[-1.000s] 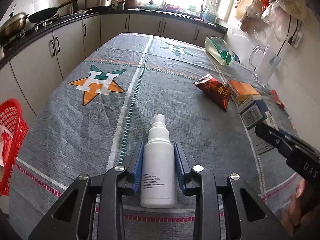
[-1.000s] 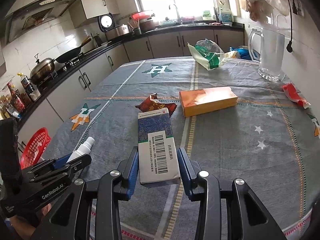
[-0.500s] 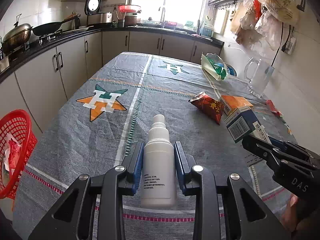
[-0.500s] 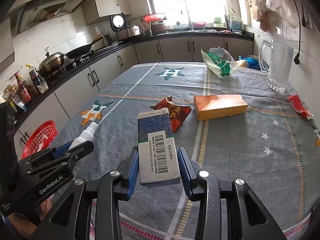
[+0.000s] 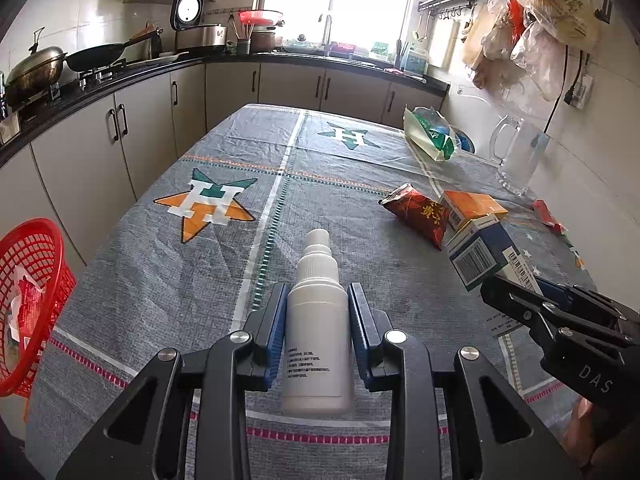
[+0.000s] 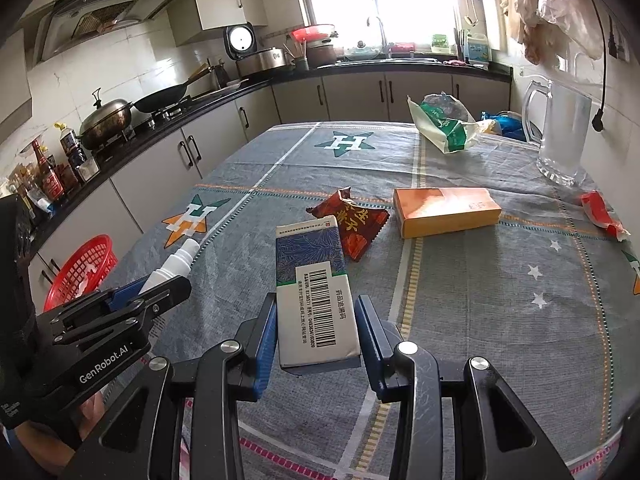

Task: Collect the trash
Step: 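Carry the medicine box and spray bottle with both tools over the red basket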

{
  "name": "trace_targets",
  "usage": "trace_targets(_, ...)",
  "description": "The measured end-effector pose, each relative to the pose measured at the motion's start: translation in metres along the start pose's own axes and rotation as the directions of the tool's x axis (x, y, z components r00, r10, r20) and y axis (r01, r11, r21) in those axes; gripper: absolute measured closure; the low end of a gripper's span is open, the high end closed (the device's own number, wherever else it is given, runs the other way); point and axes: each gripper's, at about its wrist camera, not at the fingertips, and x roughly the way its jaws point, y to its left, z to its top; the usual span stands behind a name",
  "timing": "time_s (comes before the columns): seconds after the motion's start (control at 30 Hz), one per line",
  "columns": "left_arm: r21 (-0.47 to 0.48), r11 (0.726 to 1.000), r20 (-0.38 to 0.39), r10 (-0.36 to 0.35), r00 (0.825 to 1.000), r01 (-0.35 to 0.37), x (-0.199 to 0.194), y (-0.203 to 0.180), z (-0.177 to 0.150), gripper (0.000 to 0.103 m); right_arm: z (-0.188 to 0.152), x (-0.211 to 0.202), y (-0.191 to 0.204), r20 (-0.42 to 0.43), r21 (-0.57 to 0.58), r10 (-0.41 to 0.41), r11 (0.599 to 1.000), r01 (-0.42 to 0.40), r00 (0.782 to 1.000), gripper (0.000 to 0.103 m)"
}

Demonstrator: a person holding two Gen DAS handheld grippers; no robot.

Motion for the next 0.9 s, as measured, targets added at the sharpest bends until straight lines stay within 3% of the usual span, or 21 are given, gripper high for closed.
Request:
trace_targets(0.7,-0.032,0.999,0.045,0.029,0.999,-0.027,-0.012,0.009,0.003,0.074,0.004,0.0,0.002,0.016,-0.004,0.007,1.0,-0.007,1.0,0.061)
trace_targets(0.9,-0.08,0.997,0.053,0.024,0.998,-0.02,-0.034,0.032,0.001,0.074,0.008,0.0,0.009,-0.035,0.044,0.053,0.998,-0.051,0.998,0.061)
